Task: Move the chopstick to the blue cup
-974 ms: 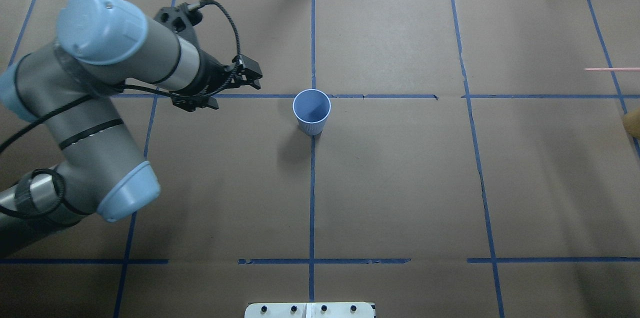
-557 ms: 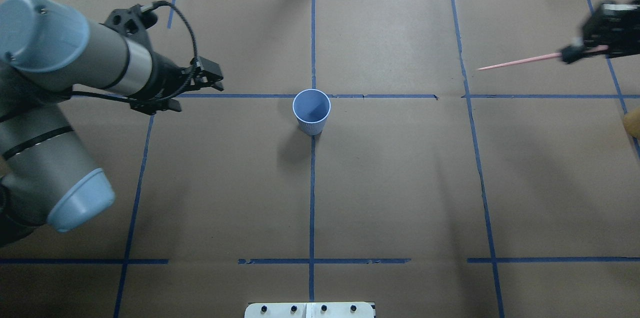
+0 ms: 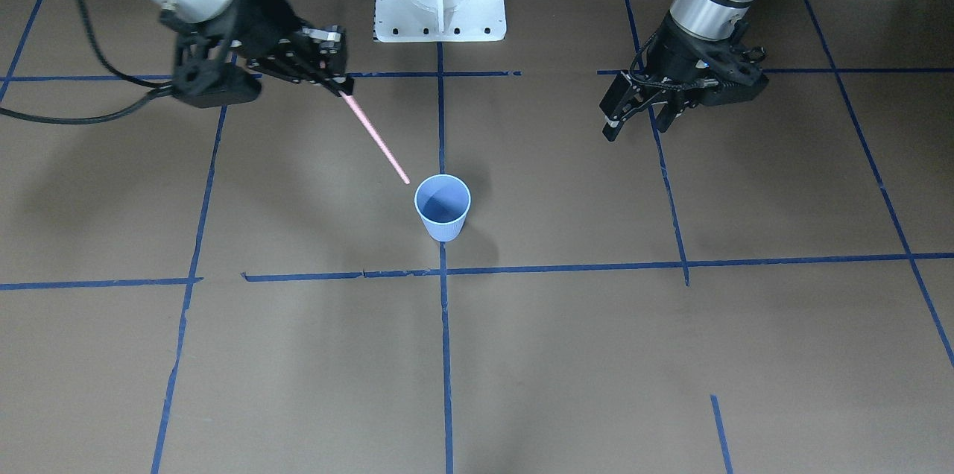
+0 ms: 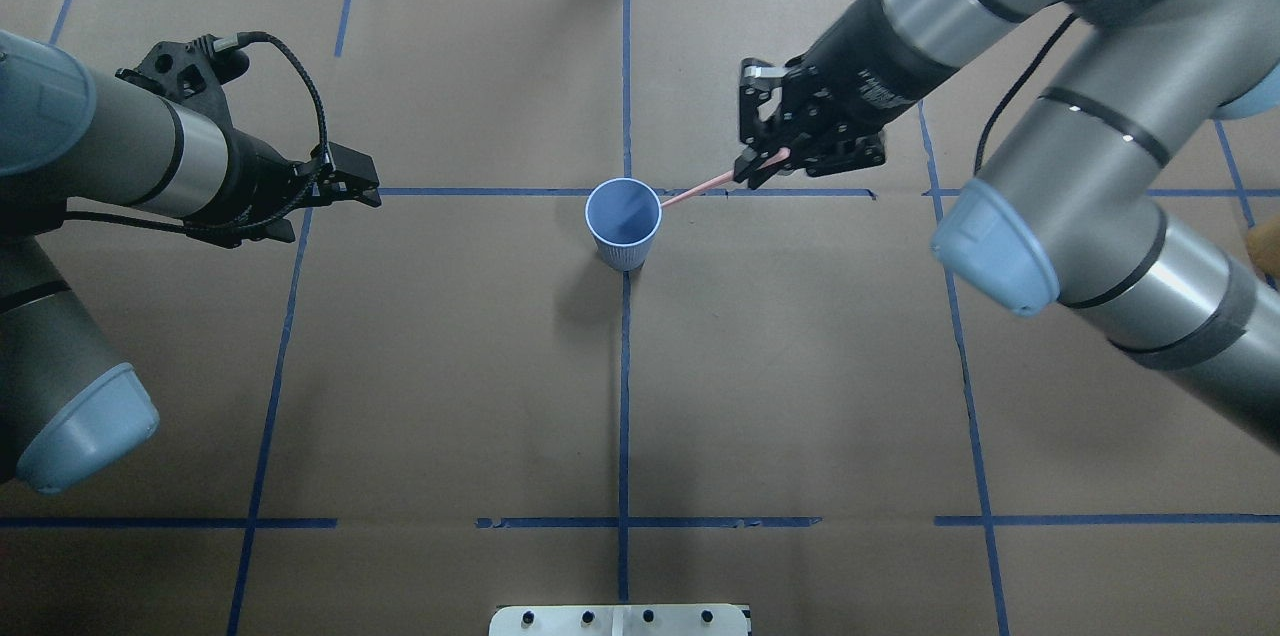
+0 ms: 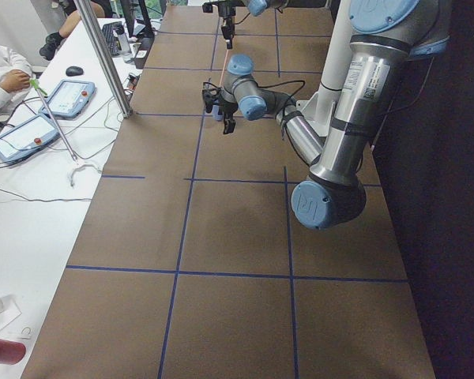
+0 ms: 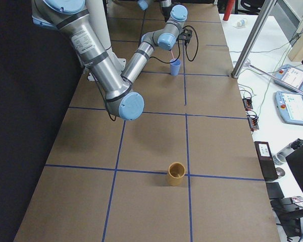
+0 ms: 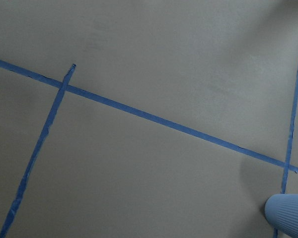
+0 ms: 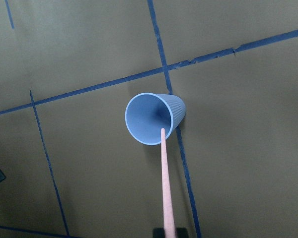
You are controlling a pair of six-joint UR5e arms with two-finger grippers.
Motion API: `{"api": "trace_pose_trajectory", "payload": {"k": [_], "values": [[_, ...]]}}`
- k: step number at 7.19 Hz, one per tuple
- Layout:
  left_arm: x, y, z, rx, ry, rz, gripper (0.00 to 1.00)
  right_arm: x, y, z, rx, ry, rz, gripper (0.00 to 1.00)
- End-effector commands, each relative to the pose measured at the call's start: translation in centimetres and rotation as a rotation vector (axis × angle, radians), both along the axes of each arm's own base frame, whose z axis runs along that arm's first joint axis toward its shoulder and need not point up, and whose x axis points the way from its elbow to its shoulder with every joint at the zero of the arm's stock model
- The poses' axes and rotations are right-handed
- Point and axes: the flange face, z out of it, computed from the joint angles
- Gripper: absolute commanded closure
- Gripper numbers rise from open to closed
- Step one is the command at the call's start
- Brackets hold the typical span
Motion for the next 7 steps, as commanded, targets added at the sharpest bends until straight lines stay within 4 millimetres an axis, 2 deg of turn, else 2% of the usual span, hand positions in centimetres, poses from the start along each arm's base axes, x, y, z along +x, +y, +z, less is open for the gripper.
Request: {"api": "trace_pose_trajectory", "payload": {"k": [1,2,3,5,7], "values": [[0.0,0.0,0.1,-0.002,-0.003,0.0,0.0,-2.2,1.1,-0.8,0.023,-0.016,0.005,0.99],[0.0,0.0,0.2,-0.003,-0.003,0.001,0.0,-3.8,0.3,-1.0,0.026,-0.001,0.019,0.99],[0.1,0.0,0.1,-0.002,-0.002,0.003,0.0,-4.6,-0.4,-2.1,0.031,-0.002,0.025,0.99],[0.2,0.1,0.1,-0.003,-0.001,0.006,0.0,-5.0,-0.8,-2.1,0.028,0.003,0.026,0.99],[0.2,0.1,0.1,-0.003,-0.001,0.006,0.0,-5.9,-0.6,-1.7,0.028,0.015,0.025,0.95]]}}
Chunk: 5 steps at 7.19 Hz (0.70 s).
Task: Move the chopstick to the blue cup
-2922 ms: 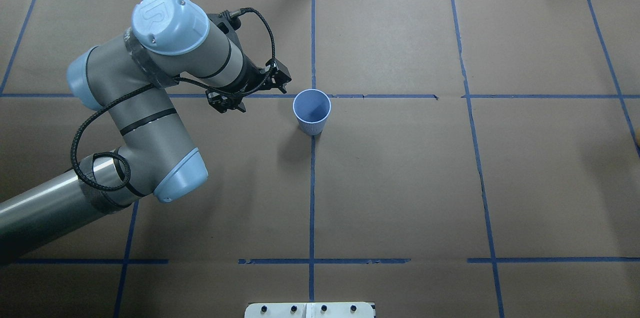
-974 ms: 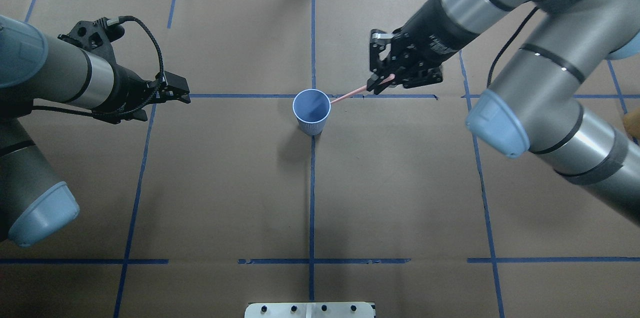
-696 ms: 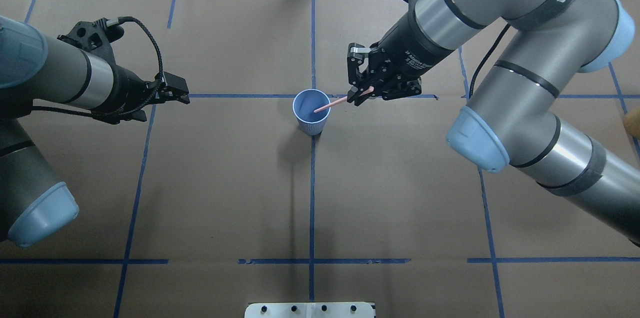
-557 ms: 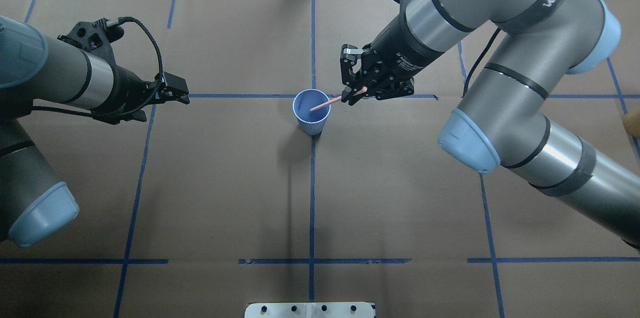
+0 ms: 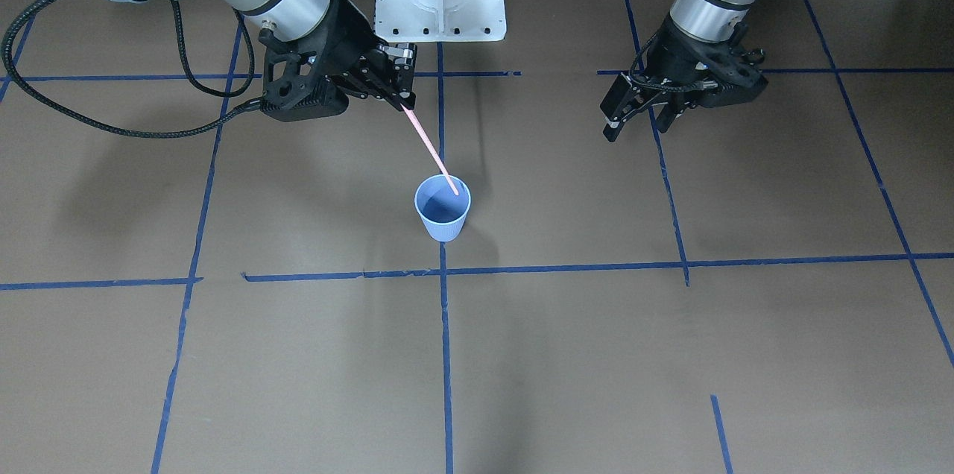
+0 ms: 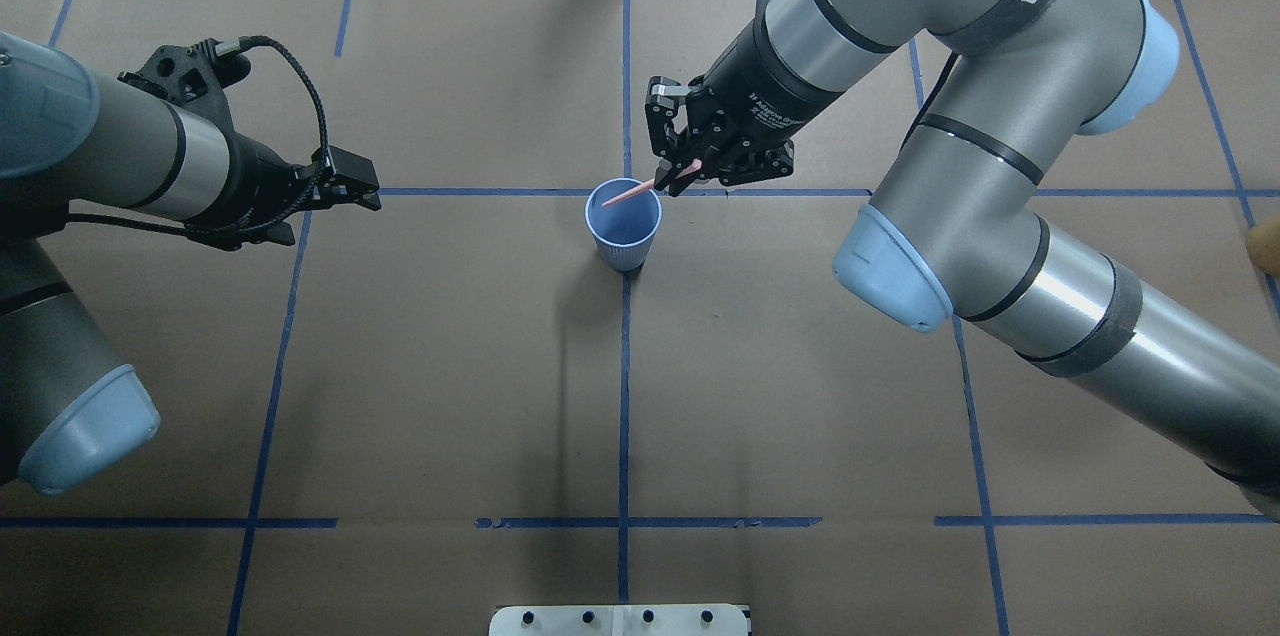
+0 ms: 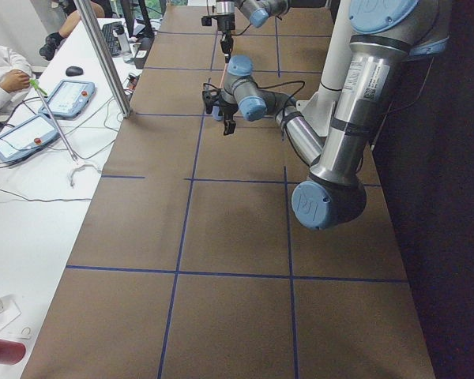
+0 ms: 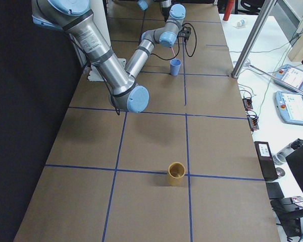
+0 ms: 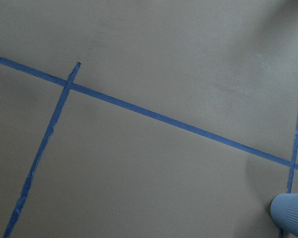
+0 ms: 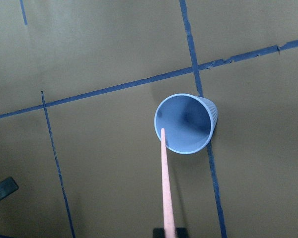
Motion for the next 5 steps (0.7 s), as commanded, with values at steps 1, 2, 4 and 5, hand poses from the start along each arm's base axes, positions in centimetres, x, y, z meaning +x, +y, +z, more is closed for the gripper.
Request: {"api": "trace_pose_trajectory", "payload": {"k": [1,2,4,5], "values": [[0.04,-0.01,0.03,0.0,0.0,0.0,0.0,-0.88,0.37,0.28,0.001,0.008,-0.005,0.8],[0.07,-0.04,0.07,0.0,0.0,0.0,0.0,-0.93,0.33,0.35,-0.003,0.01,-0.005,0.42],[0.04,-0.01,0.03,-0.002,0.0,0.0,0.0,-1.13,0.11,0.7,-0.006,0.017,-0.003,0.15],[0.03,-0.01,0.01,-0.001,0.001,0.0,0.0,-0.99,-0.02,0.7,-0.004,0.017,0.0,0.11]]}}
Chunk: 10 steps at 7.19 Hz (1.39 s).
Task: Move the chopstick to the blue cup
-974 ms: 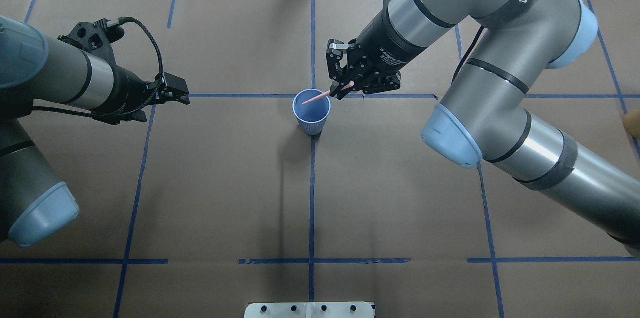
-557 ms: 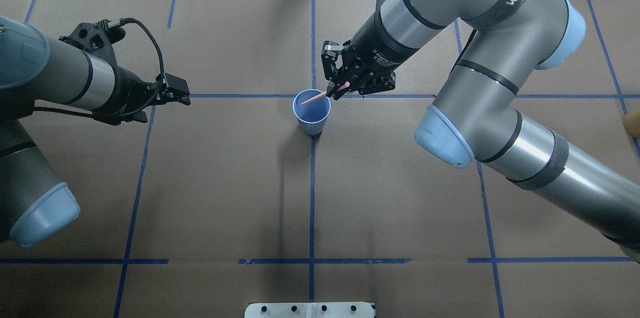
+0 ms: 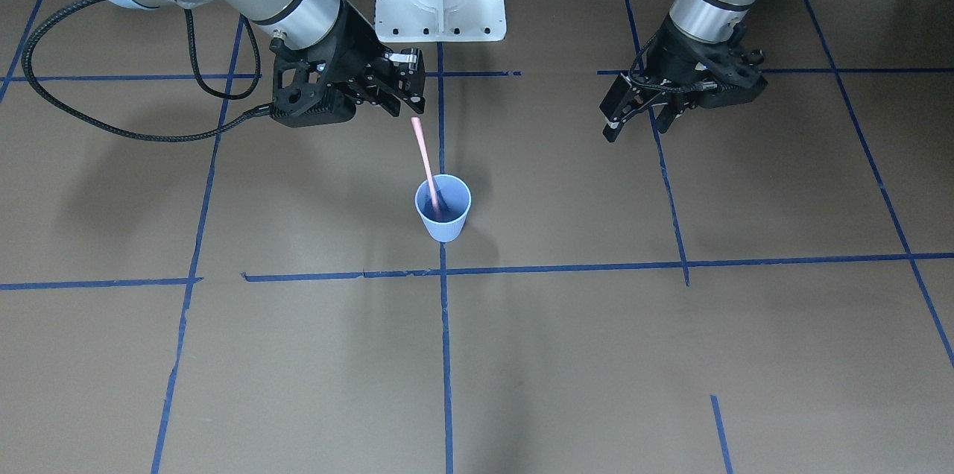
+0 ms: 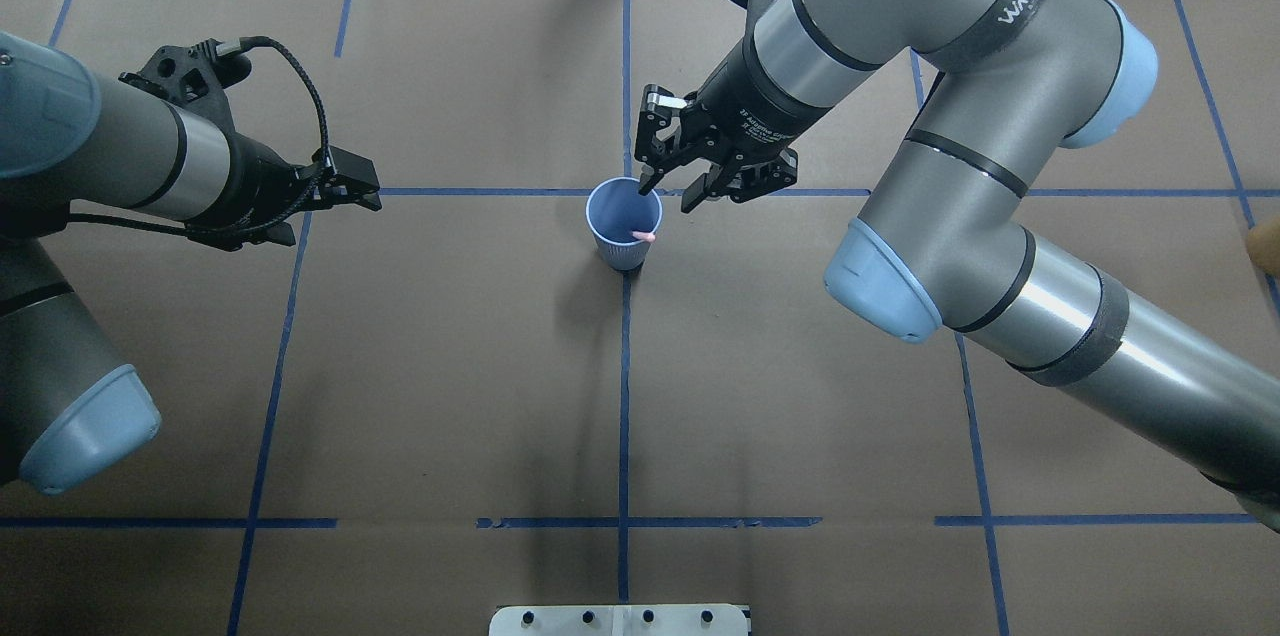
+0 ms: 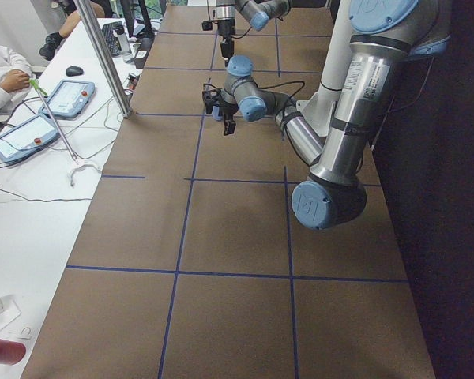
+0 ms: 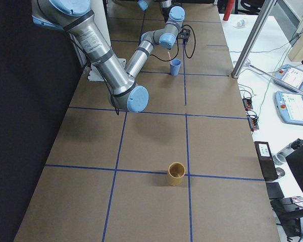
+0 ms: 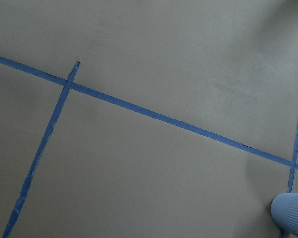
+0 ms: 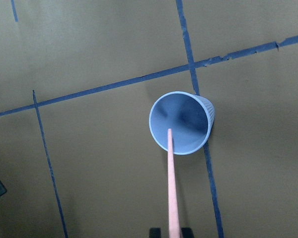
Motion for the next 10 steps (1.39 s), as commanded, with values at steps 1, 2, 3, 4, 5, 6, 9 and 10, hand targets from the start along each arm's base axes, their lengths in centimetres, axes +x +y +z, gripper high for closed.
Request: {"api": "trace_pose_trajectory", "payload": {"k": [1,2,3,4,5,6,9,10], "values": [[-0.1,0.1,-0.1,0.003,0.001,-0.001,0.0,1.6,-1.2,-0.1,0.004,-0.003,0.027,0.02],[-0.5,0.1,0.8,-0.007,-0.012,-0.002,0.0,5.2,-3.3,0.8,-0.018,0.002,0.075,0.02],[-1.1,0.6,3.1,0.021,-0.062,0.038,0.0,8.8,-4.9,4.3,-0.034,0.036,0.136,0.01],[-3.1,0.8,6.4,0.058,-0.128,0.079,0.0,13.5,-7.1,8.0,0.059,0.076,0.155,0.01],[-5.7,0.9,9.3,0.104,-0.194,0.121,0.0,17.7,-8.2,12.6,0.156,0.13,0.155,0.01],[-8.6,0.7,12.1,0.15,-0.261,0.161,0.0,21.7,-9.0,16.3,0.235,0.175,0.148,0.01],[-19.6,1.2,18.7,0.208,-0.292,0.302,0.0,33.5,-8.8,29.0,0.367,0.381,-0.003,0.01],[-23.9,1.9,21.2,0.241,-0.309,0.334,0.0,37.5,-7.9,32.5,0.389,0.424,-0.079,0.01]]}}
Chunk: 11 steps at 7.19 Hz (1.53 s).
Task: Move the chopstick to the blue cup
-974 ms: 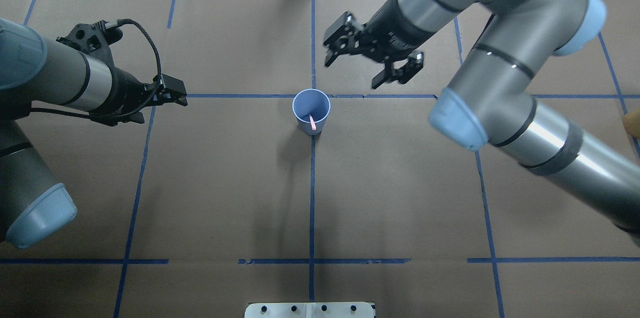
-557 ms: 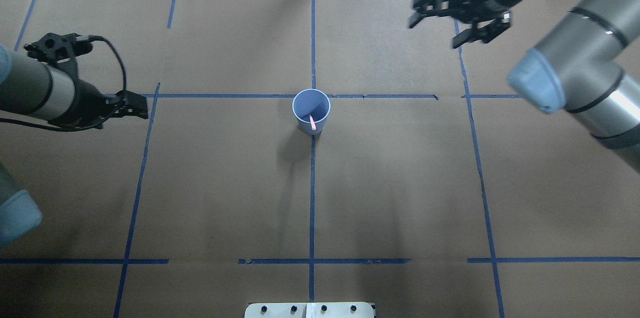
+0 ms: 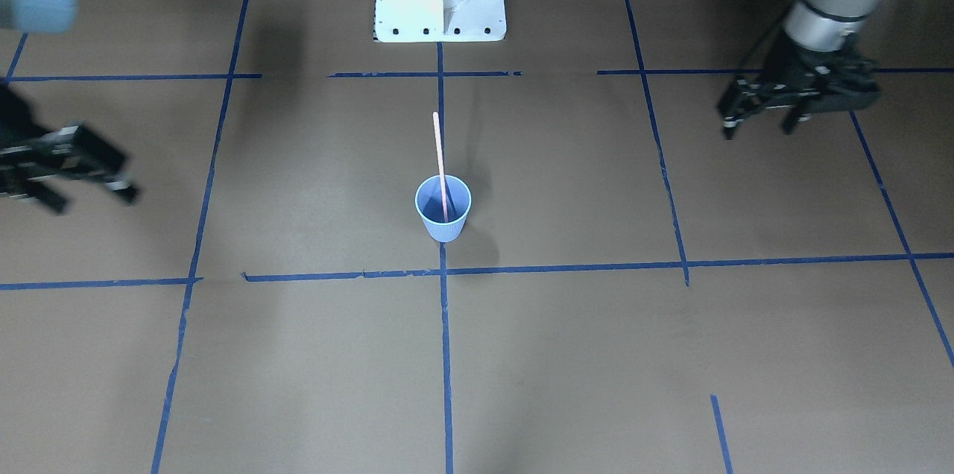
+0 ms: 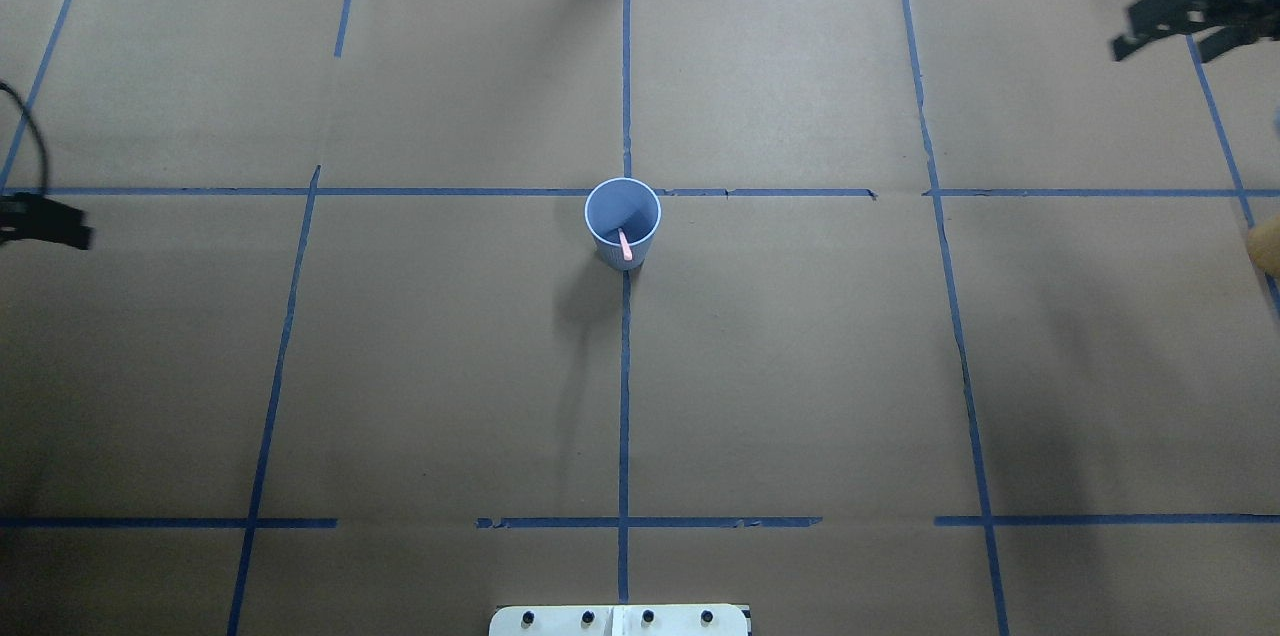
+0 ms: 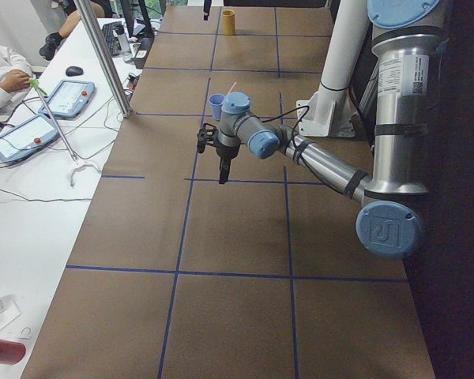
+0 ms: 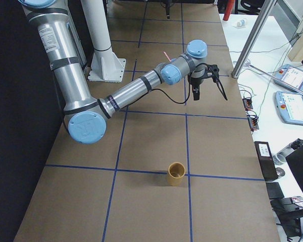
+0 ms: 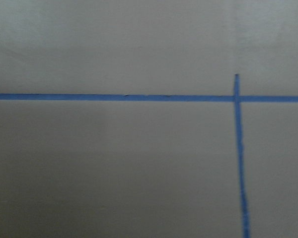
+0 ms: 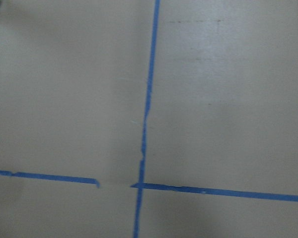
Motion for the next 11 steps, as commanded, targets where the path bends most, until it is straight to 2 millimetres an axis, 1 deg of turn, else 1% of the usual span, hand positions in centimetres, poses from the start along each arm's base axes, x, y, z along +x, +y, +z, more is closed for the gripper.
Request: {"api": "trace_pose_trajectory", "payload": {"k": [1,2,3,4,5,6,7,8,9,10,11], "values": [[-8.9,1.4,5.1,0.066,-0.017,0.086,0.0,8.8,2.7,7.8,0.007,0.095,-0.098,0.01],[-13.5,1.7,8.8,0.088,-0.01,0.113,0.0,11.1,5.1,11.6,0.006,0.109,-0.129,0.01],[-17.4,2.0,12.2,0.09,0.031,0.11,0.0,13.6,7.0,13.9,0.007,0.116,-0.13,0.01],[-19.8,2.5,14.6,0.115,0.027,0.125,0.0,14.6,8.5,15.5,-0.011,0.118,-0.126,0.01],[-20.2,3.8,15.9,0.097,0.02,0.129,0.0,15.9,9.6,16.6,0.007,0.122,-0.142,0.01],[-20.2,4.3,16.4,0.083,0.019,0.127,0.0,16.6,11.5,18.0,-0.003,0.123,-0.144,0.01],[-20.1,4.5,17.6,0.051,0.02,0.13,0.0,16.6,12.7,18.6,0.007,0.122,-0.164,0.01],[-20.1,4.5,18.0,0.042,0.022,0.129,0.0,16.9,13.5,18.7,0.01,0.124,-0.163,0.01],[-20.1,4.5,17.9,0.043,0.023,0.128,0.0,16.8,13.9,18.7,0.009,0.122,-0.163,0.01],[-20.1,4.3,17.7,0.044,0.025,0.125,0.0,16.8,14.3,19.1,0.001,0.123,-0.164,0.01],[-20.0,4.0,17.5,0.048,0.025,0.126,0.0,16.8,14.2,19.0,0.003,0.123,-0.164,0.01]]}}
